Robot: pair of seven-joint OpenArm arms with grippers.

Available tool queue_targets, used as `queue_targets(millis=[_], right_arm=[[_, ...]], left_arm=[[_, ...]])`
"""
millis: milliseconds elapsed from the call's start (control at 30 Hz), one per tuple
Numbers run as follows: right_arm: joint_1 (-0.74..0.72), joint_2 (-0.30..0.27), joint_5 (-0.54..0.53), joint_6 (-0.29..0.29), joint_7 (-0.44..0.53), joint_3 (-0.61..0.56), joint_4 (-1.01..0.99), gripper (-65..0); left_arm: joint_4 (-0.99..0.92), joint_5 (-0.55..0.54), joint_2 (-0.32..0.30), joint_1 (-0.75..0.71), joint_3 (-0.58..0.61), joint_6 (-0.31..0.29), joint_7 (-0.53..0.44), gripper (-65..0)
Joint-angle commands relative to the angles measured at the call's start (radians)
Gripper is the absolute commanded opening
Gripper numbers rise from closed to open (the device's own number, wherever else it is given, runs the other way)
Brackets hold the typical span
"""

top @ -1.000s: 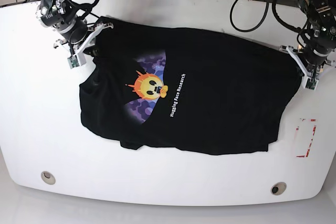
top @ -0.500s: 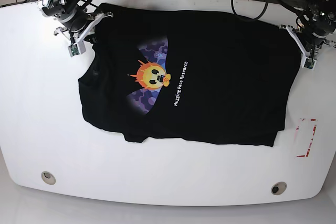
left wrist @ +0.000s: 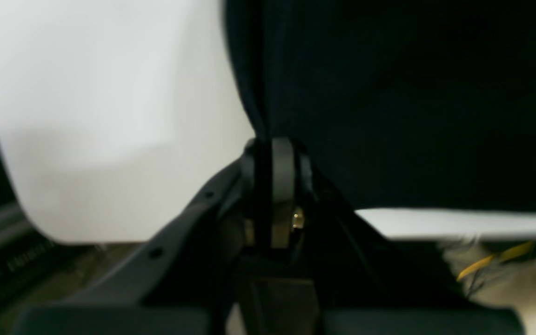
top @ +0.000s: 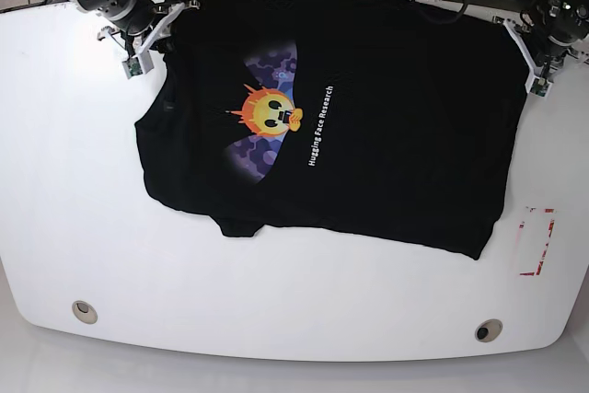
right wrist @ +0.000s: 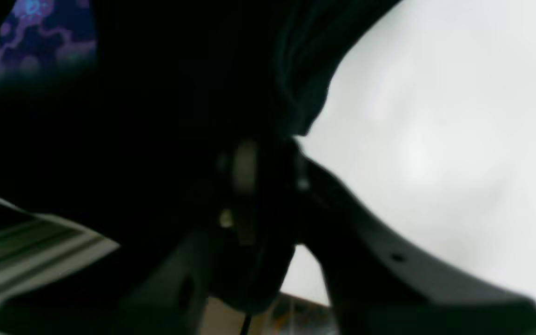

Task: Layout the t-shirt on the table in an organized manner, then fold the t-shirt properly
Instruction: 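Drag the shirt back across the table with both grippers, spreading it flat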

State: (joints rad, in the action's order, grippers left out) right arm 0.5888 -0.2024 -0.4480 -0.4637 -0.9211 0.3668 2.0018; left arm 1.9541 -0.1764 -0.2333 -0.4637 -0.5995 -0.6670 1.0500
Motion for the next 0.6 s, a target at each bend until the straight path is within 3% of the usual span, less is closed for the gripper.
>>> queue_targets(millis=[0, 133, 233, 300, 567], right_arm=[[0.013, -0.009, -0.005, 0.001, 0.017, 0.005, 0.018, -38.0], [0.015, 0.014, -0.004, 0.001, 0.017, 0.011, 0.018, -21.9], [0.009, 0.022, -0.004, 0.001, 0.017, 0.018, 0.018, -19.7], [0.009, 0.024, -0.004, 0.001, 0.017, 0.025, 0.018, -19.2], [-0.037, 0.025, -0.002, 0.001, 0.017, 0.053, 0.018, -19.0]], left_arm=[[0.017, 0.004, -0.013, -0.017, -0.007, -0.03, -0.012, -51.7], [0.017, 0.004, -0.013, -0.034, -0.009, -0.031, -0.012, -29.6], [0.017, 0.004, -0.013, -0.033, -0.018, -0.031, -0.012, -17.1], [0.017, 0.004, -0.013, -0.03, -0.023, -0.031, -0.012, -14.3], [0.02, 0.004, -0.018, 0.047, -0.035, -0.031, -0.012, -15.7]])
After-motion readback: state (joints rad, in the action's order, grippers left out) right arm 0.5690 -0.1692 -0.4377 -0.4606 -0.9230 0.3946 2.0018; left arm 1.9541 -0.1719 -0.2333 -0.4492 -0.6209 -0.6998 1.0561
